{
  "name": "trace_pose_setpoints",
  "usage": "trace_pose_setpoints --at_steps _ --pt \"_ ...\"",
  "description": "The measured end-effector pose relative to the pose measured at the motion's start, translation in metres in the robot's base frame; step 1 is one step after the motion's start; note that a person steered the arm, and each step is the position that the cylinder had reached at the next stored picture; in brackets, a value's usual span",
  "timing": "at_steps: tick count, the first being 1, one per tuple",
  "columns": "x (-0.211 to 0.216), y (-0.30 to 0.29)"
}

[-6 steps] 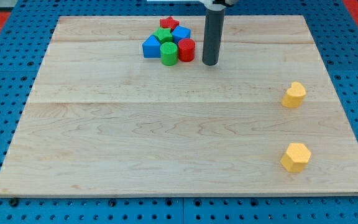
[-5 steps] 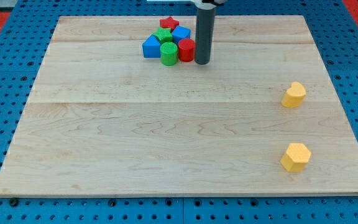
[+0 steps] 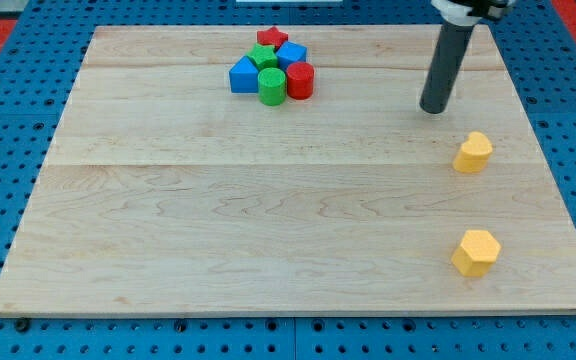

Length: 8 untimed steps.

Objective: Place the yellow blocks at the center of the board

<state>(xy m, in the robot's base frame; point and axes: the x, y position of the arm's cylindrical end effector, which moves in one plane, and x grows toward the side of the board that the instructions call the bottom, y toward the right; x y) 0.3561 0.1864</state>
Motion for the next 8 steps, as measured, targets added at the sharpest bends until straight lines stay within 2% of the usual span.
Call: trace_pose_setpoints --at_steps 2,5,6,7,8 --pt "0.005 0.054" --pt "0.087 0.082" --pt "0.083 0.049" --pt "0.056 0.061" --pt "0.063 0.008"
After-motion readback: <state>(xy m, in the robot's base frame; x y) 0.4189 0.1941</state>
